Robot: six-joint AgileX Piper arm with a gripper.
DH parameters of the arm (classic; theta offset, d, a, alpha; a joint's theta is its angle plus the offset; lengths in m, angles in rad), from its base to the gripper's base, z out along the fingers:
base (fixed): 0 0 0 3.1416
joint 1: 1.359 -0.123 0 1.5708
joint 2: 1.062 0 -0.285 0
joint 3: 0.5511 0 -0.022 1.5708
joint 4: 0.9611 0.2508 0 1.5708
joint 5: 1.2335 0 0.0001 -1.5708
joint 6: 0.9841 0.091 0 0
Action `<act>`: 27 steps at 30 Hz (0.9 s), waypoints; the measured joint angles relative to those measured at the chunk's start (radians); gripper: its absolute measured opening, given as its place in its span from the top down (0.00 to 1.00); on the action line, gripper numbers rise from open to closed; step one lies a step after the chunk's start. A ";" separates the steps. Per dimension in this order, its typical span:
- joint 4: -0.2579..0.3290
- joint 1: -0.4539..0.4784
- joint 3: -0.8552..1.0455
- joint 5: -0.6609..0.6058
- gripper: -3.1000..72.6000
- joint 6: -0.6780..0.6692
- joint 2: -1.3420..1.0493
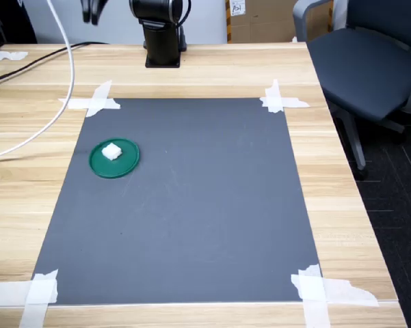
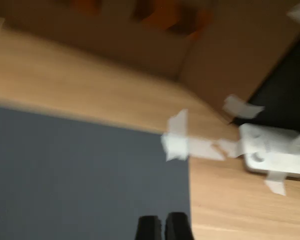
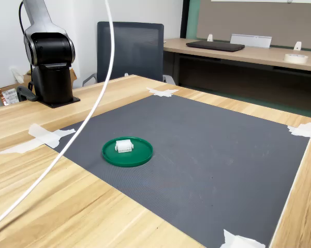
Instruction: Grasp a white terminal and put it in the green lid.
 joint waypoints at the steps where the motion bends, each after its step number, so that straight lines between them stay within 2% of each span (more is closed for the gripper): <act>1: 0.031 -0.003 0.018 0.035 0.99 0.000 -0.019; 6: 0.088 -0.110 0.097 0.226 0.99 -0.013 -0.092; 9: 0.102 -0.165 0.135 0.278 0.99 -0.019 -0.135; 18: 0.218 -0.180 0.327 0.234 1.00 -0.020 -0.392; 27: 0.247 -0.180 0.557 0.211 1.00 -0.020 -0.652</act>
